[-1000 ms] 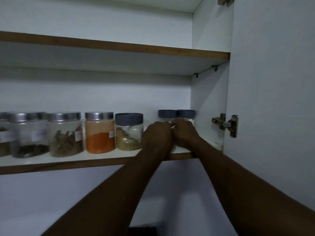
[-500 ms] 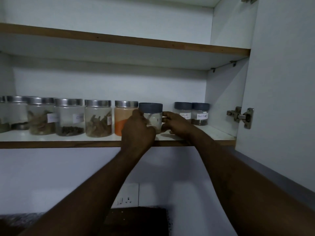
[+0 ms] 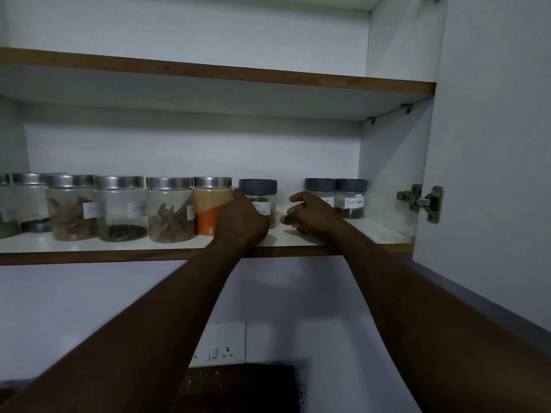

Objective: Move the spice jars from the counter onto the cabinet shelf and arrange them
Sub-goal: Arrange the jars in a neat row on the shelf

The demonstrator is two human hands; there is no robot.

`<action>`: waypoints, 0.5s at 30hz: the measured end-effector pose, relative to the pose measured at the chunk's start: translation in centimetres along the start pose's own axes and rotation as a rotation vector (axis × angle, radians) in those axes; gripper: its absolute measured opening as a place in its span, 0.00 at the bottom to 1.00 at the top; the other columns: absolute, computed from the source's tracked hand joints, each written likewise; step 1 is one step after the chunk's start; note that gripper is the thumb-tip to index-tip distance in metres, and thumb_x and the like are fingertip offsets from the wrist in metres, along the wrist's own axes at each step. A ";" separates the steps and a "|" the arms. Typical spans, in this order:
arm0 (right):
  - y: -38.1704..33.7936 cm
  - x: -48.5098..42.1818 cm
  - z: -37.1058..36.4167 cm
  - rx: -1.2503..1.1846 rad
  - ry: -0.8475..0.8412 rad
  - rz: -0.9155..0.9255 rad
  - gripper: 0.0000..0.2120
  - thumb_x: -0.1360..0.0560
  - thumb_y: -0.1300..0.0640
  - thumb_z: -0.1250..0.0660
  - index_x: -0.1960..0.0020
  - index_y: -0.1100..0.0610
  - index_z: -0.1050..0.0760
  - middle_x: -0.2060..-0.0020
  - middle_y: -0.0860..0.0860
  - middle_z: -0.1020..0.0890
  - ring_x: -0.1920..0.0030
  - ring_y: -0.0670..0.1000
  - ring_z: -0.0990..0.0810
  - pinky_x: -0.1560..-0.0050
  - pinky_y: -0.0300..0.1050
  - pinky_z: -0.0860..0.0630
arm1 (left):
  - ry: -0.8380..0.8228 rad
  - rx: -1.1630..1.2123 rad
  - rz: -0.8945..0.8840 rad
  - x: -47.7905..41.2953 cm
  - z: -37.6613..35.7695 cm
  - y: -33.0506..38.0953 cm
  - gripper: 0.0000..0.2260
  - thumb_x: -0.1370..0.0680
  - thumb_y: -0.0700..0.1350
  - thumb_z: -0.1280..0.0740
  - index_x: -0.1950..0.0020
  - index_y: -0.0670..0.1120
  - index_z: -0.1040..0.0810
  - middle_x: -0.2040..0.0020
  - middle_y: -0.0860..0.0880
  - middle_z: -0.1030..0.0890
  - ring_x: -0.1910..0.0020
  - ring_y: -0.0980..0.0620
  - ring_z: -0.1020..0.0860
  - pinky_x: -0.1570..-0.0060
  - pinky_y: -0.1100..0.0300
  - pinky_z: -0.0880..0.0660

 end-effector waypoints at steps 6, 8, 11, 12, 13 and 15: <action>-0.6 -1.1 0.1 0.055 0.007 0.080 0.45 0.29 0.56 0.21 0.19 0.45 0.43 0.30 0.51 0.26 0.43 0.53 0.20 0.51 0.48 0.17 | 0.004 -0.045 -0.044 -1.7 0.5 -0.2 0.38 0.24 0.45 0.26 0.20 0.46 0.43 0.36 0.41 0.21 0.43 0.42 0.20 0.43 0.48 0.20; -1.4 -1.4 -0.1 0.168 0.070 0.219 0.49 0.30 0.55 0.20 0.19 0.43 0.45 0.28 0.53 0.27 0.39 0.55 0.22 0.45 0.54 0.18 | -0.025 -0.081 -0.088 -2.6 0.4 -0.2 0.42 0.24 0.46 0.26 0.18 0.49 0.49 0.33 0.42 0.23 0.40 0.43 0.21 0.42 0.52 0.22; -2.3 -1.4 -0.7 0.326 0.111 0.418 0.46 0.29 0.55 0.22 0.19 0.43 0.44 0.29 0.55 0.28 0.40 0.56 0.21 0.39 0.55 0.22 | -0.046 -0.140 -0.160 -3.5 0.1 -0.1 0.42 0.26 0.47 0.24 0.18 0.50 0.46 0.33 0.43 0.22 0.40 0.44 0.20 0.48 0.57 0.26; -2.4 -1.4 -0.9 0.372 0.117 0.463 0.44 0.29 0.54 0.23 0.20 0.44 0.42 0.30 0.55 0.27 0.41 0.56 0.20 0.39 0.54 0.22 | -0.037 -0.168 -0.181 -3.7 0.0 0.0 0.41 0.26 0.47 0.24 0.20 0.51 0.43 0.34 0.43 0.21 0.42 0.44 0.20 0.50 0.58 0.27; -2.4 -1.5 -0.8 0.409 0.132 0.493 0.41 0.29 0.53 0.24 0.21 0.46 0.39 0.31 0.54 0.27 0.42 0.56 0.20 0.40 0.54 0.22 | -0.029 -0.192 -0.202 -4.0 -0.2 0.0 0.39 0.27 0.46 0.24 0.21 0.51 0.40 0.36 0.43 0.20 0.43 0.44 0.19 0.52 0.58 0.27; -2.0 -1.7 -0.3 0.424 0.178 0.506 0.37 0.28 0.53 0.25 0.23 0.48 0.36 0.33 0.54 0.25 0.44 0.56 0.20 0.41 0.53 0.23 | -0.029 -0.212 -0.241 -4.5 -0.7 0.3 0.37 0.28 0.44 0.24 0.22 0.52 0.37 0.38 0.43 0.19 0.48 0.45 0.20 0.53 0.58 0.26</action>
Point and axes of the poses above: each hand's wrist, its own x-axis away from the middle knuckle, its own z-axis out of the back of the hand, y = z × x, the point moved 5 cm from there along -x, towards the middle knuckle
